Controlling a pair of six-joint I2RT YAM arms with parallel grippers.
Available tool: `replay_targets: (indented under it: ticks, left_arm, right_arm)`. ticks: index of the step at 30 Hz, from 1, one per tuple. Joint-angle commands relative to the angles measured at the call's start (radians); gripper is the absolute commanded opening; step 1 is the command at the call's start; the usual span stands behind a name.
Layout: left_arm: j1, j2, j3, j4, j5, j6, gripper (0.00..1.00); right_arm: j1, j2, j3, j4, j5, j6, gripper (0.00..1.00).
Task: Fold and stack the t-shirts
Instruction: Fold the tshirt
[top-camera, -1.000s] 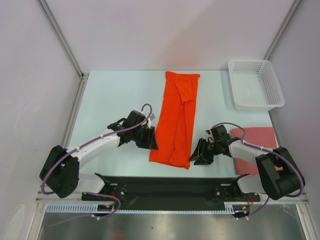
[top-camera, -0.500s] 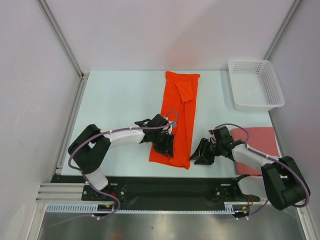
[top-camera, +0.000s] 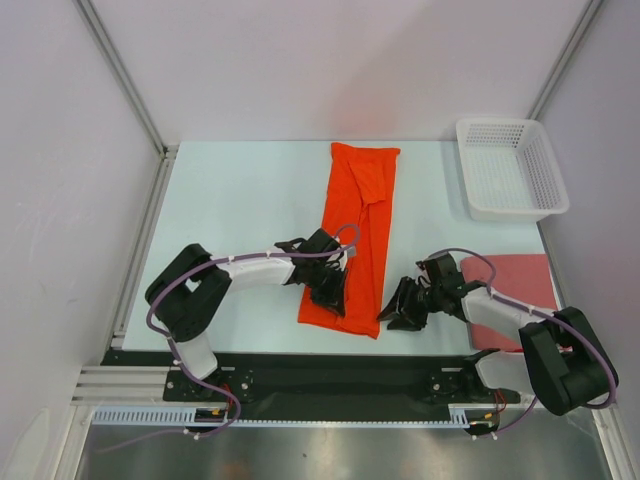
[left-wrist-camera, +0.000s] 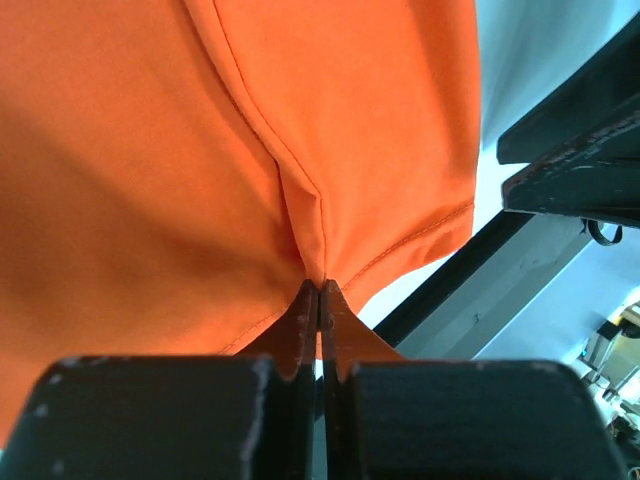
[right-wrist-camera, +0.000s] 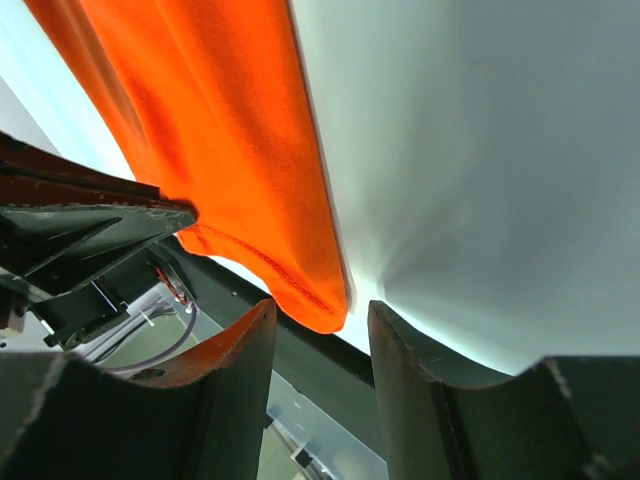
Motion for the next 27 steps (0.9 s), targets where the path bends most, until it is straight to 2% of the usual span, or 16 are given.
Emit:
replay_targets:
  ticks: [1,13,27]
  left_arm:
    - [-0.006,-0.061,0.004,0.012,0.008,-0.008,0.00]
    - [-0.006,-0.179,-0.082,0.026,-0.034,-0.068,0.00]
    - [-0.006,-0.041,-0.134,0.063,-0.065,-0.056,0.00]
  right_arm:
    - [0.013,0.024,0.005,0.037,-0.009,0.008,0.48]
    - [0.035,0.108,0.005,0.067,-0.035,-0.017,0.48]
    - [0.050,0.142,0.008,0.107,-0.088,-0.023,0.48]
